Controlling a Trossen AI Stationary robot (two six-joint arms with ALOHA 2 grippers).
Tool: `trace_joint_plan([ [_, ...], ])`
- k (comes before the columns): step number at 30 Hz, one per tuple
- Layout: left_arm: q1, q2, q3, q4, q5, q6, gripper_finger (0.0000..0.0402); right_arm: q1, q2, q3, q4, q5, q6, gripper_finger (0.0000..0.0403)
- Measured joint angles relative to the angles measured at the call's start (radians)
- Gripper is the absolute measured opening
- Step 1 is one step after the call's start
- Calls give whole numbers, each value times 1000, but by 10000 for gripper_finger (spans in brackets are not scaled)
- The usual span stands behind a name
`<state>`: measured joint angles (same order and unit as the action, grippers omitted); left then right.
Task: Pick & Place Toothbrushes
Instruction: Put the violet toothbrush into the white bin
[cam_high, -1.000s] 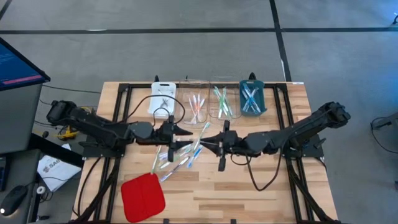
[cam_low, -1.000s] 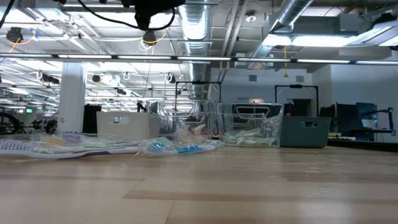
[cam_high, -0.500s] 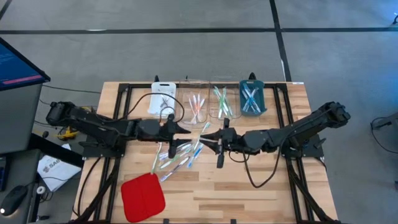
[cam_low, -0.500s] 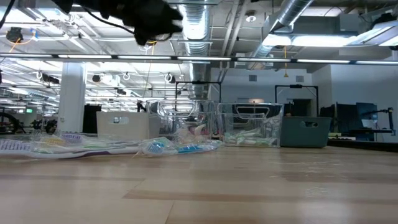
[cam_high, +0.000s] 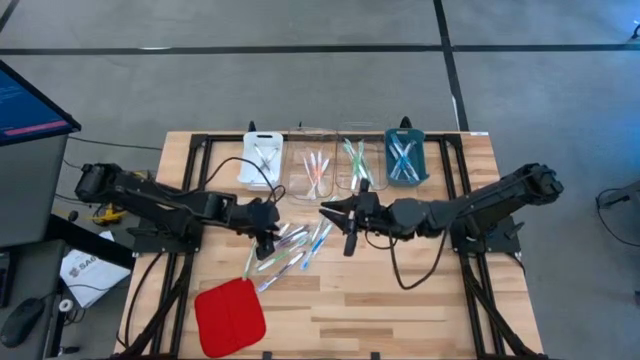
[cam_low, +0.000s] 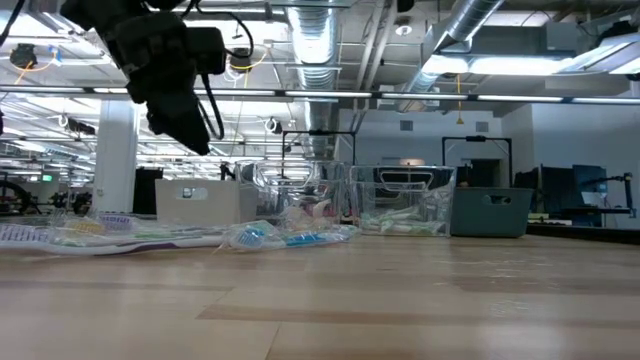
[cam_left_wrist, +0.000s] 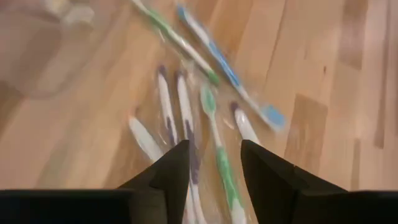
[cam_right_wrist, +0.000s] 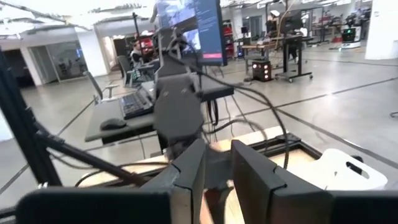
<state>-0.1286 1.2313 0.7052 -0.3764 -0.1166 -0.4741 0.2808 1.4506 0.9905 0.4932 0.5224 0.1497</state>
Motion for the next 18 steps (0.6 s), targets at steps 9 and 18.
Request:
trace_joint_plan([
  [9,-16,7,2,93,-30,29,96,-22,0,0,19,-1,-2,72],
  [18,-27,-127,-1,206,-269,93,90,-22,0,0,8,-1,-1,72],
])
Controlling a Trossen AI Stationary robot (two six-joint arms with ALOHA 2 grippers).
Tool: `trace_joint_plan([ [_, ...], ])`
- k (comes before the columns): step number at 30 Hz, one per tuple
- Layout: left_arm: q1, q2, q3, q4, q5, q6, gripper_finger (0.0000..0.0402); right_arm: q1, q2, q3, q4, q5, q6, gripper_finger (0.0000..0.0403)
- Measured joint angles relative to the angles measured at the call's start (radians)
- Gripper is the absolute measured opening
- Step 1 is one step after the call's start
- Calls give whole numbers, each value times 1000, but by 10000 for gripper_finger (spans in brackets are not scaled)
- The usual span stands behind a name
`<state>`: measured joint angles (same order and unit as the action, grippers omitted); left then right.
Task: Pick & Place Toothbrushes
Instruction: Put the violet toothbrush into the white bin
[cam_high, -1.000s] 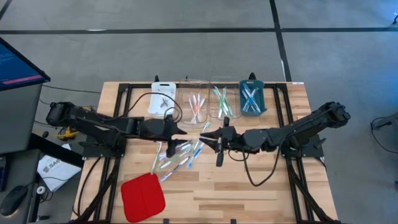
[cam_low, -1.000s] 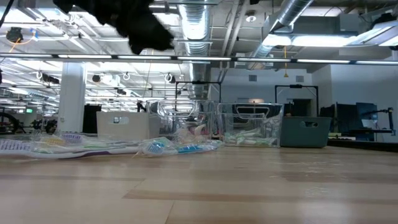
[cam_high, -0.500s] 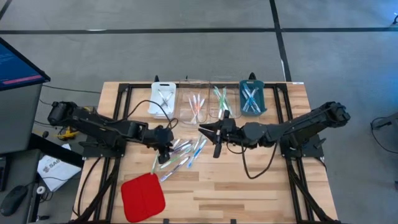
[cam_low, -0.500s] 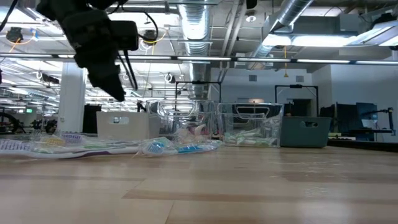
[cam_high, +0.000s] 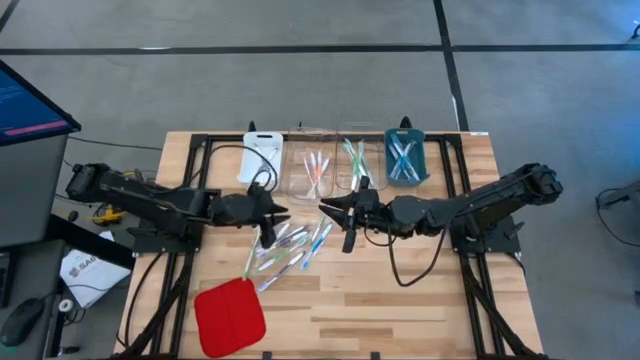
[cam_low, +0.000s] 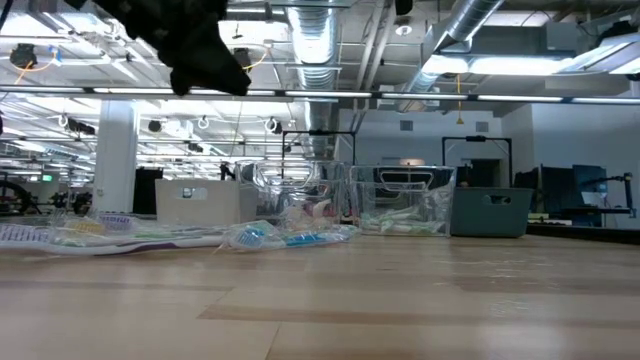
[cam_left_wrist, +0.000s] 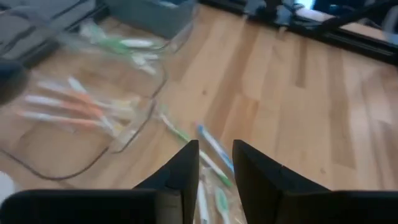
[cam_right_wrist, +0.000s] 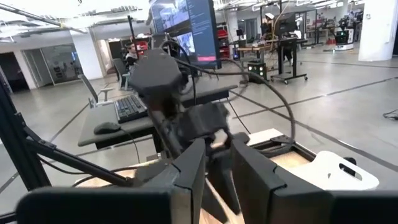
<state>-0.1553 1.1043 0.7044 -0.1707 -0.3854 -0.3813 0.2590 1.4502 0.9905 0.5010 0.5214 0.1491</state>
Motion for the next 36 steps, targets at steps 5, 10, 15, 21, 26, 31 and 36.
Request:
trace_joint_plan([
  [5,-15,0,0,12,84,9,90,17,0,0,-8,0,1,72],
  [10,-12,60,-1,46,169,5,90,48,0,0,-16,0,1,72],
  [15,-38,108,0,65,176,-16,90,69,0,0,-19,0,-1,72],
  [21,-52,200,-14,65,165,-86,90,84,0,0,-30,0,-1,72],
  [26,-51,281,-18,31,171,-70,90,88,1,0,-30,0,-1,72],
  [31,-51,335,-18,28,172,0,90,88,1,0,-30,0,-1,72],
  [36,-51,375,-18,-15,173,-16,90,88,1,0,-30,0,1,72],
])
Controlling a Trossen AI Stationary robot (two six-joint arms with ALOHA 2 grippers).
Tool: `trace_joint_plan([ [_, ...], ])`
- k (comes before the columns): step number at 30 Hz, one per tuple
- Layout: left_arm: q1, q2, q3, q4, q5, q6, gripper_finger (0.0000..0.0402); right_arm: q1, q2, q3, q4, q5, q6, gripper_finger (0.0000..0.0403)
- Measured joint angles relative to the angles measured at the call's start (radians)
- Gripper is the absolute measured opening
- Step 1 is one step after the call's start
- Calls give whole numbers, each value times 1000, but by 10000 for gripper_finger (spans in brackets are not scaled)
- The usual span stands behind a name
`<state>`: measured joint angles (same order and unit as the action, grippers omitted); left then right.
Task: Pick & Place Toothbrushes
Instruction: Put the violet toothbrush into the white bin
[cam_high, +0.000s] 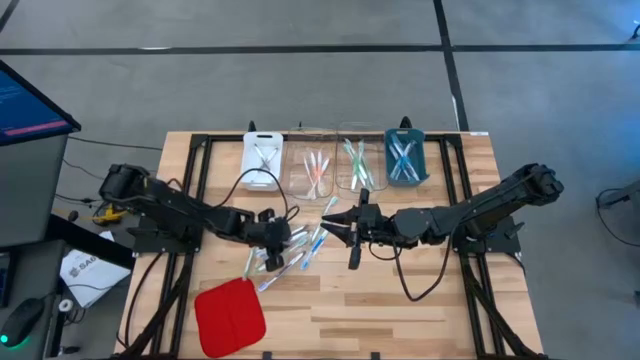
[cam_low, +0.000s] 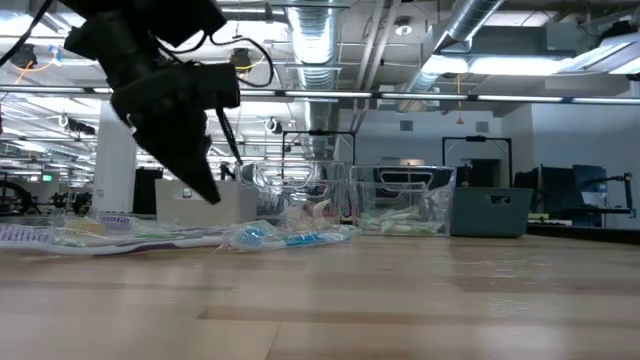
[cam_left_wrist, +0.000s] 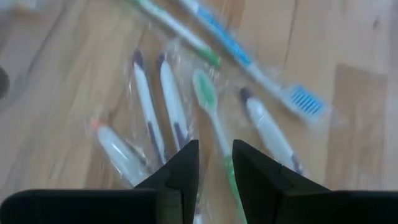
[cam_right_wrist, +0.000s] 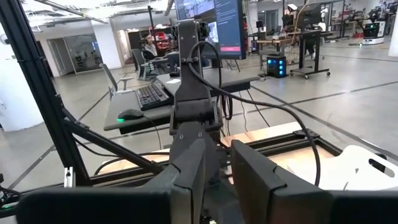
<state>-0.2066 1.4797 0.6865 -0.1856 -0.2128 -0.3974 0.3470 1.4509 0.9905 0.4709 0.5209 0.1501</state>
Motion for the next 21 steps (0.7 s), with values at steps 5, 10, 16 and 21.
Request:
trace_joint_plan([
  [5,0,35,0,-28,-1,0,90,0,0,0,0,0,0,72],
  [10,0,49,0,-28,-2,-1,90,1,0,0,0,0,0,72],
  [16,0,49,0,-27,-5,-3,90,1,0,0,0,0,0,72],
  [21,0,55,0,-26,-5,-3,90,1,0,0,0,0,0,72],
])
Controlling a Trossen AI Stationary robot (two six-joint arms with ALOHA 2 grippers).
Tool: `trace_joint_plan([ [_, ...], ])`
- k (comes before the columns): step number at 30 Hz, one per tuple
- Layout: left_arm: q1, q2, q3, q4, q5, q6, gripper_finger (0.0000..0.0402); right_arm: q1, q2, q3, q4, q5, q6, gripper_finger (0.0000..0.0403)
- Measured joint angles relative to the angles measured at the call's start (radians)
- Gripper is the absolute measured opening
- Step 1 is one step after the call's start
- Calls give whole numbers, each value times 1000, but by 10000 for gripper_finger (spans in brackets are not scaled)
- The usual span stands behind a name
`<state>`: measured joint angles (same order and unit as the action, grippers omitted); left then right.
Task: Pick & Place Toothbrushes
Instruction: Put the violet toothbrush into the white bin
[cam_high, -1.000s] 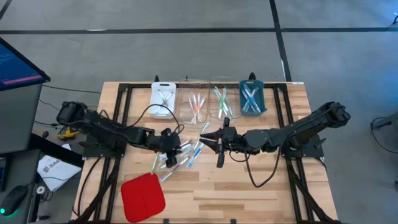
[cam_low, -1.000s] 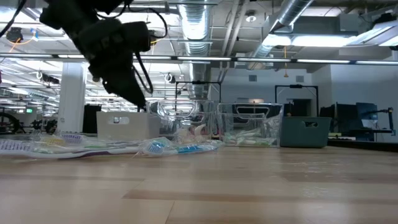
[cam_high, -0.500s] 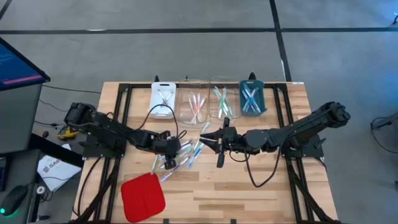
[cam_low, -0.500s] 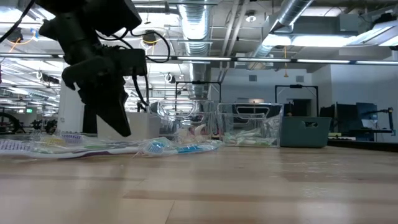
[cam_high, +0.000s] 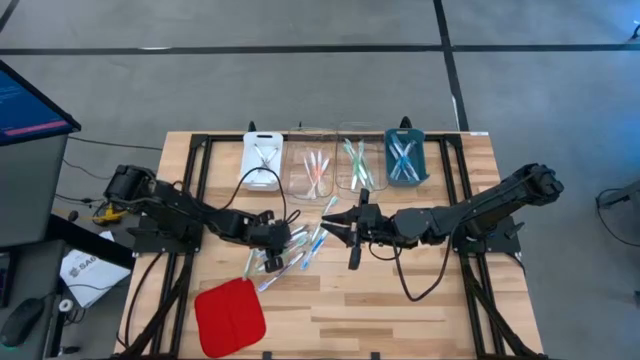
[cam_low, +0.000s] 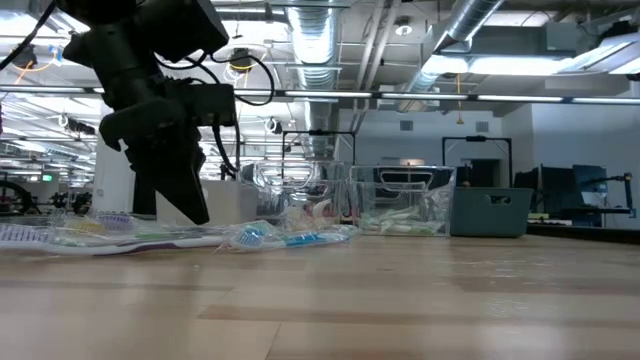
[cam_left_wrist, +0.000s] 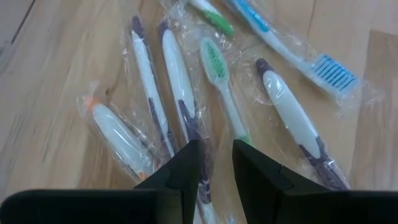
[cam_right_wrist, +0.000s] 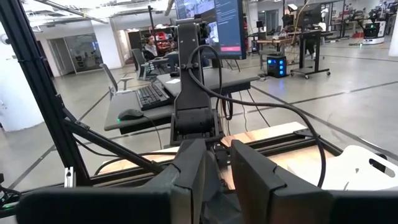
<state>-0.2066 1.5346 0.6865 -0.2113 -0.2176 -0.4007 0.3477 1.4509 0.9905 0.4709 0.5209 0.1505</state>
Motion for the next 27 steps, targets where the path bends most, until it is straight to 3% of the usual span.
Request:
trace_joint_plan([
  [16,0,92,-1,10,1,-34,88,0,0,0,0,0,0,72],
  [24,0,93,-1,12,9,-42,14,0,0,0,0,0,0,72],
  [27,0,93,-2,12,9,-52,15,0,0,0,0,0,0,72],
])
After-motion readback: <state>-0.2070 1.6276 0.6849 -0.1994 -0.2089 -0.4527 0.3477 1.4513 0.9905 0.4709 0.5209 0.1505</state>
